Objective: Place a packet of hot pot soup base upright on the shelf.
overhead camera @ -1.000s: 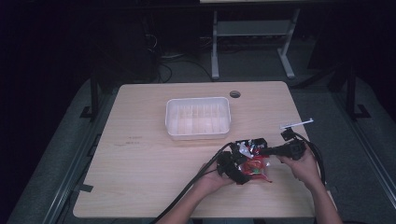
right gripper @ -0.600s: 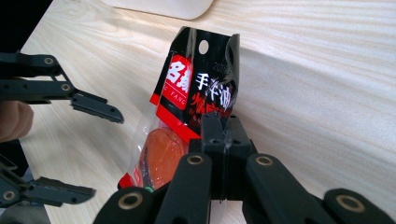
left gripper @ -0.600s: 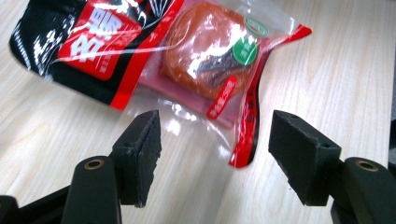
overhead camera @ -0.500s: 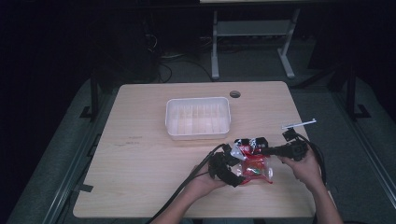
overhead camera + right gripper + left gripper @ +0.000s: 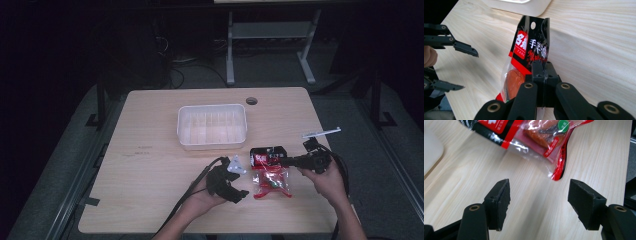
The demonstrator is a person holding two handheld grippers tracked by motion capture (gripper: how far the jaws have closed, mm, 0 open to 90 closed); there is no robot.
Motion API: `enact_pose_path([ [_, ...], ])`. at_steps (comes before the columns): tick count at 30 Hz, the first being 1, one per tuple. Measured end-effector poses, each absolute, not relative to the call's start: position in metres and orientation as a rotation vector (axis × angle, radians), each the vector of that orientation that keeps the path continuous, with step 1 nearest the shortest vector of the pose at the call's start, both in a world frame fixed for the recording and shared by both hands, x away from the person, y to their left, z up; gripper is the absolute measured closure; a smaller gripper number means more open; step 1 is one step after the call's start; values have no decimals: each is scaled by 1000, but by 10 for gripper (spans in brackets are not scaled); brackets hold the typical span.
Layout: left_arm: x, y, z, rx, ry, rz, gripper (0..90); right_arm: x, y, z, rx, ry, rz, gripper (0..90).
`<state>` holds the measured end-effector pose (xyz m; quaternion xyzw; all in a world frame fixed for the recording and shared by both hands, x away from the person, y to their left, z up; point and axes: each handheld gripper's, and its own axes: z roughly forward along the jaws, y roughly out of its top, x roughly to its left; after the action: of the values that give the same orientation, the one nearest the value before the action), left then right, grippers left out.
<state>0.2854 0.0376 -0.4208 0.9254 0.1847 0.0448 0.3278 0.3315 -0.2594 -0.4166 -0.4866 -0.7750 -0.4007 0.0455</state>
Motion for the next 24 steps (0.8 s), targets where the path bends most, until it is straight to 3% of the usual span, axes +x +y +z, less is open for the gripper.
enact_pose_path([
  [24, 269, 97, -412, 2353, 558, 194, 336, 314, -249, -383, -1392, -2384, -1352, 900],
])
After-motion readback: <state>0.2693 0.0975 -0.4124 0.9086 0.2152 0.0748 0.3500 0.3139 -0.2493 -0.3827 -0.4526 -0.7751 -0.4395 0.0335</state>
